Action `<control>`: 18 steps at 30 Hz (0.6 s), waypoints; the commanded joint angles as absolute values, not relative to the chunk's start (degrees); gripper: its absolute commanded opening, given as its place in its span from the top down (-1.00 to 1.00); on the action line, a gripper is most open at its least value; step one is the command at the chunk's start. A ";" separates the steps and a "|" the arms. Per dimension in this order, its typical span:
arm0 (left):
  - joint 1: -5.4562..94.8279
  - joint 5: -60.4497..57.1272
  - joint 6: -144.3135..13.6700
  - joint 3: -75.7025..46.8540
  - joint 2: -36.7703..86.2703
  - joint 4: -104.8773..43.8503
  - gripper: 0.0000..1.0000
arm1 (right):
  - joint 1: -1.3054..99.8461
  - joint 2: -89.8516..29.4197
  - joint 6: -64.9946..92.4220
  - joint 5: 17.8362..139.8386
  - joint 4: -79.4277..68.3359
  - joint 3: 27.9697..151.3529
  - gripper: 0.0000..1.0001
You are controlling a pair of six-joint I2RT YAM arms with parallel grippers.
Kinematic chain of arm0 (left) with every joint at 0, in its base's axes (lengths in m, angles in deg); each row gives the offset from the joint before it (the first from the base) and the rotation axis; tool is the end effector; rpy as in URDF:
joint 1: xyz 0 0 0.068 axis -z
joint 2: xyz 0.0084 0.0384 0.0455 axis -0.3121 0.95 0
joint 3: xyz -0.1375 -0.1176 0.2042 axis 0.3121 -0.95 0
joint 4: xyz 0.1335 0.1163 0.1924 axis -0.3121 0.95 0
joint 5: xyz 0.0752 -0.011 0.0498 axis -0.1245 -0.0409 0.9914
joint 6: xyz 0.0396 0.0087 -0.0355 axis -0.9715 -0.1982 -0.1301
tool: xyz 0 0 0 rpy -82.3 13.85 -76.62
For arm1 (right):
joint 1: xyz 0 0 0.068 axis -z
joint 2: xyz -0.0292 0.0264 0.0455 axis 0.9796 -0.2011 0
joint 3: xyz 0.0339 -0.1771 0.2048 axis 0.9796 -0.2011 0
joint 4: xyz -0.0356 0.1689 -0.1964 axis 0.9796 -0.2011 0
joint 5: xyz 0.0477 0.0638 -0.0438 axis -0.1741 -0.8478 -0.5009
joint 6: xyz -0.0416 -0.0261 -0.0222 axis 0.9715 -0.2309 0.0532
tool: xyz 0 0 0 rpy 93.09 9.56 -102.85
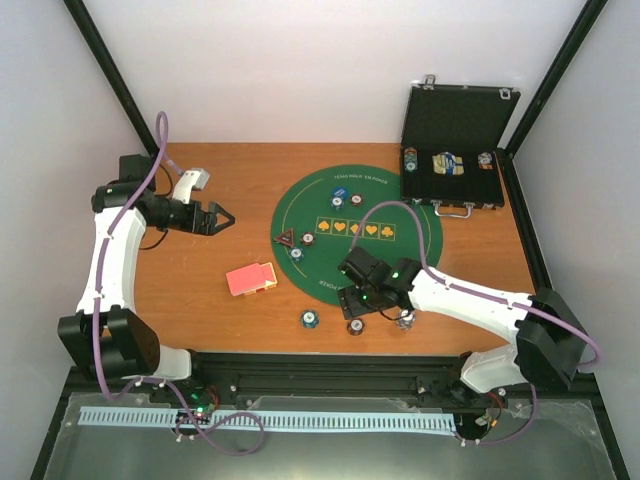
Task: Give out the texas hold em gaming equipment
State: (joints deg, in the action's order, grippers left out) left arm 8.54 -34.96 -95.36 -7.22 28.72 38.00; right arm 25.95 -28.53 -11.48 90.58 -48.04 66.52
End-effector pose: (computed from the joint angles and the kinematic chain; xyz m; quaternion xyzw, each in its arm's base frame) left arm 0.2569 0.0197 0.3408 0.1427 0.9069 -0.2905 0.2697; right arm 0.1571 0.2002 0.2128 -0.1684 0.9697 0.0906 0.1522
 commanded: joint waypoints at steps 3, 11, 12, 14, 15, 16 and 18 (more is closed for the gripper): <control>8.30 -35.21 -95.88 -7.24 27.29 38.40 -1.00 | 21.18 -28.20 -17.09 90.89 -44.18 63.11 -0.62; 8.30 -35.10 -96.05 -6.99 27.30 38.45 -1.00 | 19.95 -31.42 -17.56 90.57 -40.93 59.40 -0.57; 8.33 -35.07 -95.99 -7.00 27.30 38.40 -1.00 | 19.95 -31.59 -17.60 90.42 -40.67 59.27 -0.55; 8.27 -35.16 -95.85 -6.68 27.45 38.32 -1.00 | 19.95 -32.19 -17.61 90.07 -40.16 58.84 -0.53; 8.30 -35.22 -95.80 -6.57 27.57 38.30 -1.00 | 19.95 -32.46 -17.59 89.78 -39.86 58.66 -0.51; 8.26 -35.30 -95.68 -6.46 27.68 38.30 -1.00 | 19.95 -32.64 -17.60 89.52 -39.39 58.33 -0.49; 8.28 -35.42 -95.63 -6.37 27.86 38.21 -1.00 | 19.96 -32.95 -17.58 88.72 -38.44 57.69 -0.45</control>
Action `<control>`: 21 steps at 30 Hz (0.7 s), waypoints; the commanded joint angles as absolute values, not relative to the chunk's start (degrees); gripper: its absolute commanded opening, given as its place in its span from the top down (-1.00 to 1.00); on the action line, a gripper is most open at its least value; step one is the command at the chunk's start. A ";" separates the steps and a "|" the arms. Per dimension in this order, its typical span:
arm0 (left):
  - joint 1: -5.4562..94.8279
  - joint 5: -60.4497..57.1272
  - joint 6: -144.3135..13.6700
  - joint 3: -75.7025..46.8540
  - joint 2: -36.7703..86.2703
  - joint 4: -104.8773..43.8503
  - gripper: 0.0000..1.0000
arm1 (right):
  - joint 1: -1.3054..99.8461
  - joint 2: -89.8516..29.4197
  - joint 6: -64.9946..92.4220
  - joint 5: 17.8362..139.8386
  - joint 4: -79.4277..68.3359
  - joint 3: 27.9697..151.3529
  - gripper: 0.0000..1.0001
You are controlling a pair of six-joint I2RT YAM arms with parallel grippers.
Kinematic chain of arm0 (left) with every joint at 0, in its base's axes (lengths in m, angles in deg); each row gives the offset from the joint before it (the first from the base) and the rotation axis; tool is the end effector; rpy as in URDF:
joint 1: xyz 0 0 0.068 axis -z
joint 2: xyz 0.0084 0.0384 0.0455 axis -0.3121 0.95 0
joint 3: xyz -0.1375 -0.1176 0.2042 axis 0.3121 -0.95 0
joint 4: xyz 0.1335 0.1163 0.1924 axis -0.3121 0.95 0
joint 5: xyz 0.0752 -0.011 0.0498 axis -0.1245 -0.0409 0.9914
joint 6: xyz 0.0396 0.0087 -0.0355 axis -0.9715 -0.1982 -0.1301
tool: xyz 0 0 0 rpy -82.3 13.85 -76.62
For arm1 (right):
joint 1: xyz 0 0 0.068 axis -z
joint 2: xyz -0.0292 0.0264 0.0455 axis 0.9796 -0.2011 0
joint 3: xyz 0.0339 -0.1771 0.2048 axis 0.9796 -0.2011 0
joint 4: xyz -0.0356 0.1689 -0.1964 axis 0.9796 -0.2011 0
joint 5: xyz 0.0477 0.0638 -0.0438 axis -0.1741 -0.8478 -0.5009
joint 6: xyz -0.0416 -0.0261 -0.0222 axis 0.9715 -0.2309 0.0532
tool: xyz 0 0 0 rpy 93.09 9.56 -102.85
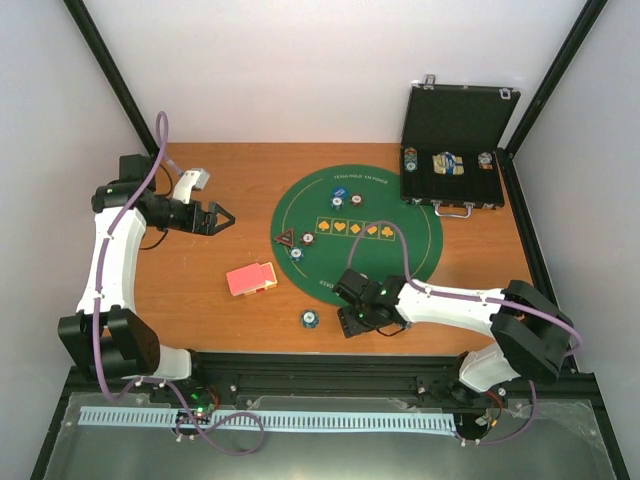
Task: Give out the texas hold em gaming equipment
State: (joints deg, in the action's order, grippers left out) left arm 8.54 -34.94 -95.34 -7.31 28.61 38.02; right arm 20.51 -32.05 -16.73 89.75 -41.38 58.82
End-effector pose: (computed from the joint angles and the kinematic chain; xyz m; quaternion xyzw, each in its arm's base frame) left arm 0.2564 0.0196 0.3408 0.1425 0.9070 -0.2904 0.2696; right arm 0.1327 0.2076 0.1659 -0.1735 0.9752 0.0801 0.1115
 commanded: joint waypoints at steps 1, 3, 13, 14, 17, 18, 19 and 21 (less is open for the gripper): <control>8.26 -35.36 -95.62 -6.16 27.89 38.13 -1.00 | 19.95 -33.04 -17.46 88.45 -37.98 57.46 -0.45; 8.26 -35.20 -95.76 -5.82 28.26 38.45 -1.00 | 19.95 -33.48 -17.23 88.28 -37.70 57.35 -0.42; 8.31 -35.05 -95.39 -5.35 28.27 38.32 -1.00 | 19.95 -35.62 -17.00 88.89 -37.42 57.87 -0.19; 8.26 -35.00 -95.30 -5.38 28.35 38.19 -1.00 | 19.99 -35.63 -16.88 89.04 -37.76 57.96 -0.16; 8.30 -35.22 -95.27 -5.44 28.23 38.30 -1.00 | 19.93 -35.18 -16.87 89.63 -38.49 58.06 -0.05; 8.33 -35.30 -95.23 -5.51 28.26 38.22 -1.00 | 19.95 -34.99 -16.91 89.80 -38.71 58.06 -0.03; 8.33 -35.38 -95.14 -5.49 28.25 38.14 -1.00 | 19.91 -34.78 -16.90 89.82 -38.95 58.20 -0.01; 8.26 -35.54 -95.09 -5.50 28.27 38.12 -1.00 | 19.93 -34.38 -16.68 89.93 -39.57 58.51 0.05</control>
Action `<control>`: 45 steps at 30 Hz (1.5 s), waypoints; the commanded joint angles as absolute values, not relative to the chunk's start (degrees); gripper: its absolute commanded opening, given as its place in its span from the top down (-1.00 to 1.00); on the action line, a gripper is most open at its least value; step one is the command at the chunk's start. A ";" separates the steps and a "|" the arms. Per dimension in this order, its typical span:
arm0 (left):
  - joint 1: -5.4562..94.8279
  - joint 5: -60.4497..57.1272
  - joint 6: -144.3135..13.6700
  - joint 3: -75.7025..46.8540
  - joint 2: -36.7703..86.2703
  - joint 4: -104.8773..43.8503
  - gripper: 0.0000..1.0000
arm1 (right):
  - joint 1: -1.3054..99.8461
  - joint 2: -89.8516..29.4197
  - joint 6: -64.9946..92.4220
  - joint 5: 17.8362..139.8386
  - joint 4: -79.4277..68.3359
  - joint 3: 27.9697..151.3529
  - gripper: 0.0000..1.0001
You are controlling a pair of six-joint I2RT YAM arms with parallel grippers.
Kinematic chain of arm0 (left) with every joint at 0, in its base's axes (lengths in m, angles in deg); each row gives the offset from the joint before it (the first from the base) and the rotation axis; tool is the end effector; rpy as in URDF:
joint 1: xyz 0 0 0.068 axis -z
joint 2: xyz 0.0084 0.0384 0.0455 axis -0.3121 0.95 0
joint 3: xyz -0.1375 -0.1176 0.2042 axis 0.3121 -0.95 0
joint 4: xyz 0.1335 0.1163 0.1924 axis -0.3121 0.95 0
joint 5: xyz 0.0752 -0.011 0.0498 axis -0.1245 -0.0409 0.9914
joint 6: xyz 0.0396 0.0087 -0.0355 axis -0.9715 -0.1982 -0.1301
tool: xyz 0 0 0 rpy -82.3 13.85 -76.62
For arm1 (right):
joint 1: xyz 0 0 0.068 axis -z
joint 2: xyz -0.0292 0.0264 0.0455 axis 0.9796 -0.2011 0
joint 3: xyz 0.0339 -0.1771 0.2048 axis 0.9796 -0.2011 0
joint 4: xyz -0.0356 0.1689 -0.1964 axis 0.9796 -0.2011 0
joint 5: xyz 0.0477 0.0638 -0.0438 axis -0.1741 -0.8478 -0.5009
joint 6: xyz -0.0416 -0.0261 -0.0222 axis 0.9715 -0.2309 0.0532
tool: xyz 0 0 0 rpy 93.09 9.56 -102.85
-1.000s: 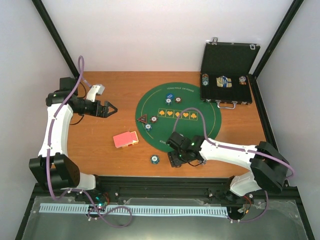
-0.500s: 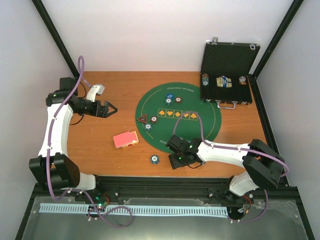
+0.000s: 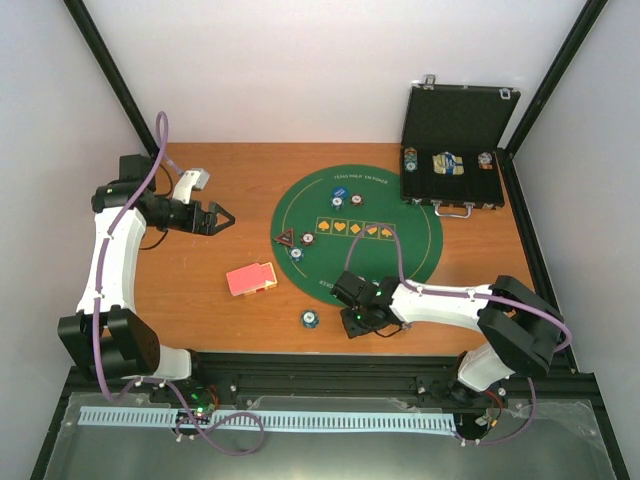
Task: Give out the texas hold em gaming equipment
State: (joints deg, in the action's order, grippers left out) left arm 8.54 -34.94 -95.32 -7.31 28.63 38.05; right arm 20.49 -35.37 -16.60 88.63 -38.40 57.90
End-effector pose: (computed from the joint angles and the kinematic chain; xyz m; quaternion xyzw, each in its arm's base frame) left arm 0.2564 0.0196 0.3407 0.1422 0.9072 -0.2905 0.2691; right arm 0.1344 0.2119 0.1500 -0.1766 0.9763 0.0785 0.0971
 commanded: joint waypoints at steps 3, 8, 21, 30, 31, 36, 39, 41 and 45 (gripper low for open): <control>8.26 -35.20 -94.41 -5.51 28.27 37.66 -1.00 | 19.93 -33.60 -16.44 90.04 -40.41 59.05 0.10; 8.25 -35.62 -94.13 -5.59 28.13 37.46 -1.00 | 19.94 -32.85 -15.85 89.82 -42.35 60.43 0.14; 8.28 -35.35 -94.52 -4.34 28.35 38.10 -1.00 | 23.62 -31.75 -10.73 93.26 -50.59 71.11 0.17; 8.26 -34.66 -95.27 -4.33 28.20 38.39 -1.00 | 41.64 -34.37 -1.42 92.17 -48.67 73.19 0.22; 8.25 -34.65 -95.25 -4.27 28.26 38.39 -1.00 | 43.12 -34.98 -0.86 91.83 -47.92 72.92 0.22; 8.27 -34.58 -95.27 -3.68 28.66 38.57 -1.00 | 47.80 -39.11 0.81 90.55 -44.47 71.40 0.22; 8.32 -34.41 -95.30 -3.34 28.84 38.64 -1.00 | 49.36 -40.92 1.45 90.20 -42.55 71.06 0.23; 8.26 -34.42 -95.27 -3.11 28.98 38.73 -1.00 | 50.28 -42.76 1.90 90.10 -41.90 71.19 0.23; 8.33 -34.40 -95.35 -2.94 29.10 38.85 -1.00 | 51.58 -45.28 2.93 90.06 -41.00 71.03 0.24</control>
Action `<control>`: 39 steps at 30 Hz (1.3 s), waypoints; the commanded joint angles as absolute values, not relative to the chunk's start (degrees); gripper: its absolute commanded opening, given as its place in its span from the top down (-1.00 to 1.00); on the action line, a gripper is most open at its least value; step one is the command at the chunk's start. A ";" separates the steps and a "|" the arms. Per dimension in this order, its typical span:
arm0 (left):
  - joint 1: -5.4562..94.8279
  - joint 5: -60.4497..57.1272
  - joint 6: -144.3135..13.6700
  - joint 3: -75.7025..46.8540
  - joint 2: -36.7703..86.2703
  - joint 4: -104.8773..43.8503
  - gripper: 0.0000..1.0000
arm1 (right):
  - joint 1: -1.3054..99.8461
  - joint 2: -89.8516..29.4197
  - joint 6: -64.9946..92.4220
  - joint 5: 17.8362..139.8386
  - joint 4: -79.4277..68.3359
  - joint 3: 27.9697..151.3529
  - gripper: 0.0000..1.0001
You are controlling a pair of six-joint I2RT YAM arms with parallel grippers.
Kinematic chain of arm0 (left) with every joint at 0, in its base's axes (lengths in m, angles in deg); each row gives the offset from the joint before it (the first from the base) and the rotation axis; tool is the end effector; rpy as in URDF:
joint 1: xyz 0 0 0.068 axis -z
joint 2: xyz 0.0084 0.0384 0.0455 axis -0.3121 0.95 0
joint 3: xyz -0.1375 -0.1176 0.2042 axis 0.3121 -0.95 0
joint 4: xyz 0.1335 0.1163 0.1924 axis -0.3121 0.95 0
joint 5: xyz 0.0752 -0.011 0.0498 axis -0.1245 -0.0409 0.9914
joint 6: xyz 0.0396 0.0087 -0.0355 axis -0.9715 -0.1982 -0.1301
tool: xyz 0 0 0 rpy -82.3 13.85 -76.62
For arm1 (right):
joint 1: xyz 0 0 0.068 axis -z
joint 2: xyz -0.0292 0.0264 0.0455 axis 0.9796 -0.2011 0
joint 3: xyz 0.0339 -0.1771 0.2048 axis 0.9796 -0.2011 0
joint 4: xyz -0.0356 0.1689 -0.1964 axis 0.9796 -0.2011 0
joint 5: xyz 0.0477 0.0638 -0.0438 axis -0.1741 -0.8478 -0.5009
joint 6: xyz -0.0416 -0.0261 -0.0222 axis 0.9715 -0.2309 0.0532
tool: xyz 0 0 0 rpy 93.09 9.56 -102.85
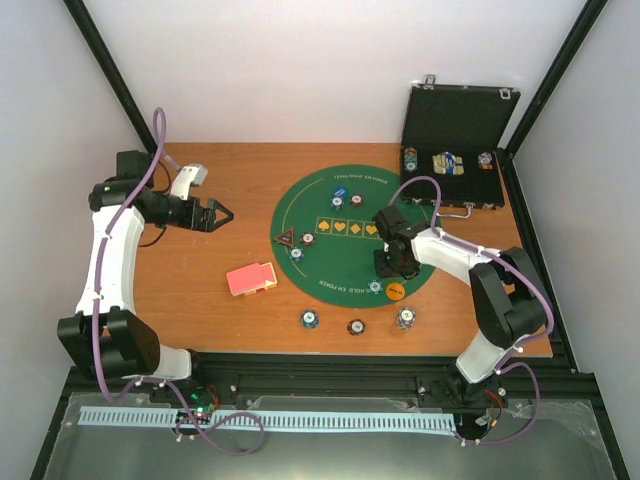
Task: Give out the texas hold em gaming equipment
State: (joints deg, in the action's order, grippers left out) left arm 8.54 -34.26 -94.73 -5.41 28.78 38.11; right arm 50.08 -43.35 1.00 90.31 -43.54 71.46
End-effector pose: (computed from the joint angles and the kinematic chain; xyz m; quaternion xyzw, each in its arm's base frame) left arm 0.2579 0.0202 0.3493 0.1413 0.9067 -0.2823 0.2796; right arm 0.2645 0.1398 0.1722 -0.0717 0.9887 0.0213 0.1297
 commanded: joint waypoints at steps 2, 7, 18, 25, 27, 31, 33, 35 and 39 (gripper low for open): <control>8.27 -34.34 -95.44 -2.92 29.06 38.84 -1.00 | 52.12 -45.98 3.23 90.02 -40.41 70.78 0.23; 8.31 -34.10 -95.53 -2.93 29.31 38.83 -1.00 | 53.09 -47.40 3.12 89.22 -38.95 70.43 0.24; 8.32 -34.34 -95.53 -2.52 29.54 38.91 -1.00 | 53.10 -48.37 0.99 90.25 -38.89 68.82 0.04; 8.29 -34.72 -95.66 -2.58 29.53 39.12 -1.00 | 53.09 -43.93 -0.77 91.80 -41.93 68.73 -0.28; 8.27 -34.73 -95.74 -2.33 29.46 39.26 -1.00 | 53.02 -41.40 -1.19 92.91 -43.45 69.13 -0.37; 8.25 -34.84 -95.84 -1.88 29.50 39.59 -1.00 | 51.91 -35.61 -2.63 94.97 -47.98 69.71 -0.49; 8.25 -35.12 -95.69 -1.62 29.52 39.55 -1.00 | 50.94 -32.50 -4.39 94.87 -50.07 68.56 -0.56; 8.27 -35.48 -95.29 -1.49 29.66 39.38 -1.00 | 50.11 -29.31 -6.76 94.66 -52.15 66.70 -0.67; 8.25 -35.68 -95.27 -1.39 29.72 39.36 -1.00 | 47.60 -23.27 -10.19 93.44 -54.92 63.73 -0.78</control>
State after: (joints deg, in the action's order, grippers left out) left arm 8.54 -34.26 -94.81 -4.23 29.46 38.70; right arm 50.08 -27.68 -5.45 93.29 -49.13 66.43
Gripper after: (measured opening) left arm 0.996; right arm 0.869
